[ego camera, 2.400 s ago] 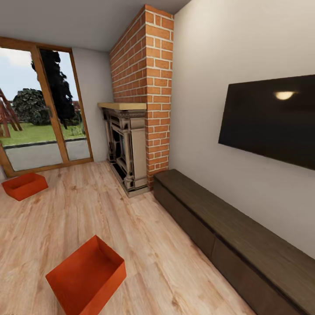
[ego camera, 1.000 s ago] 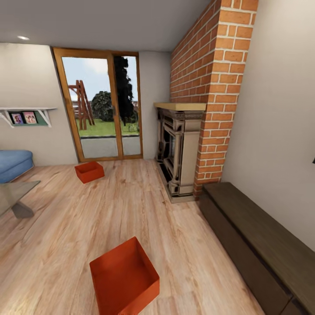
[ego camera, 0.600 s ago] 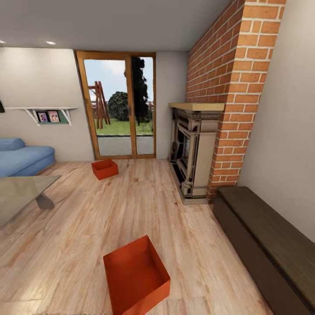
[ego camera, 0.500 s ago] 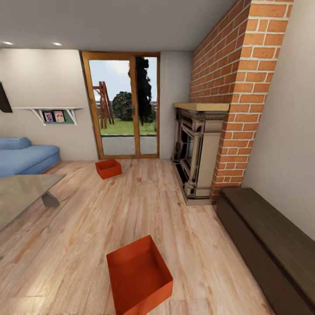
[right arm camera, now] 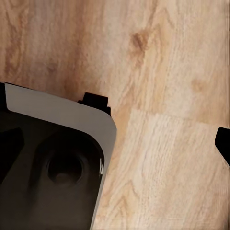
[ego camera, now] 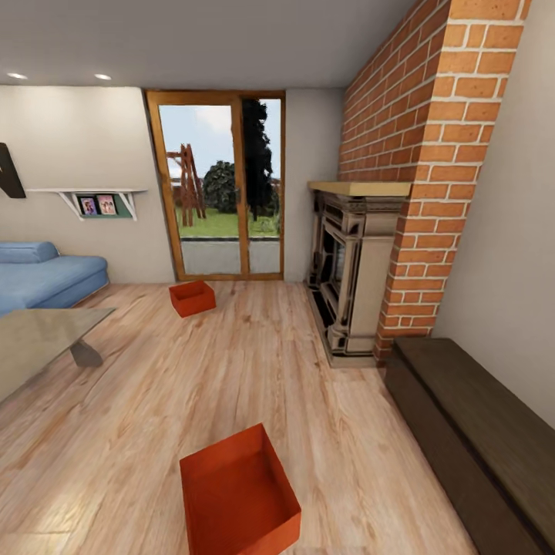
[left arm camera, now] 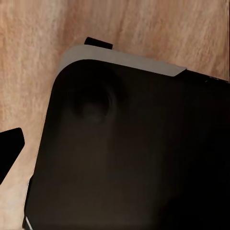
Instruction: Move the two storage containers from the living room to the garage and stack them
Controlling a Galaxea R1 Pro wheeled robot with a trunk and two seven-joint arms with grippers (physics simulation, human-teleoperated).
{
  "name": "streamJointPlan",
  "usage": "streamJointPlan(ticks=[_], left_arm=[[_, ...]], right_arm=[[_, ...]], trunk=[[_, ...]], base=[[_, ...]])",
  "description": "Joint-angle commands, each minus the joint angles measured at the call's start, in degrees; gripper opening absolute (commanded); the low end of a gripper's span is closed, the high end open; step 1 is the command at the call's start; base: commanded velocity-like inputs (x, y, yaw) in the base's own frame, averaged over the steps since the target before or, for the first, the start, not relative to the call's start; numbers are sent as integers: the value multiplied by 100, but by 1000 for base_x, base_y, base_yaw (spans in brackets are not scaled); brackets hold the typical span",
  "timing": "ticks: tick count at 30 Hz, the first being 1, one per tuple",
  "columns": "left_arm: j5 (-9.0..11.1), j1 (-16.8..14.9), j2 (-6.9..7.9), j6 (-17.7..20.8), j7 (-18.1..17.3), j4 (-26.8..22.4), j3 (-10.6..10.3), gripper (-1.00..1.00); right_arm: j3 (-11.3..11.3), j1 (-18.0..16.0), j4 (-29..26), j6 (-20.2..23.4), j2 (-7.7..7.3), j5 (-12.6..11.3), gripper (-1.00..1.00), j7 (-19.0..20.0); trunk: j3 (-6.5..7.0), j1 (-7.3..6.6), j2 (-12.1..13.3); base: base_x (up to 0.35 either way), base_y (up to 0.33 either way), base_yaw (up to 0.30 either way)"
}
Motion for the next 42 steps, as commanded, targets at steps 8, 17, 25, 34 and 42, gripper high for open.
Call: streamJointPlan(ticks=[8, 17, 25, 34, 42], left_arm=[[27, -1, -1, -14, 1, -1, 4, 100], [27, -1, 3, -17, 1, -7, 4, 100], [27, -1, 5, -15, 1, -10, 4, 100], [128, -1, 2, -16, 1, -10, 4, 100], [159, -1, 1, -15, 0, -10, 4, 100]], right_arm=[[40, -6, 17, -33, 1, -60, 100, 30], [40, -5, 17, -30, 12, -65, 100, 28], [40, -3, 17, -30, 10, -68, 100, 30], [40, -5, 17, -25, 10, -68, 100, 29], [40, -4, 17, -25, 10, -68, 100, 26]], trunk=[[-5, 2, -2], [-5, 2, -2], [-5, 2, -2], [-5, 2, -2], [-5, 2, -2]], base=[[236, -172, 0], [200, -143, 17], [18, -13, 236], [0, 0, 268], [0, 0, 269]])
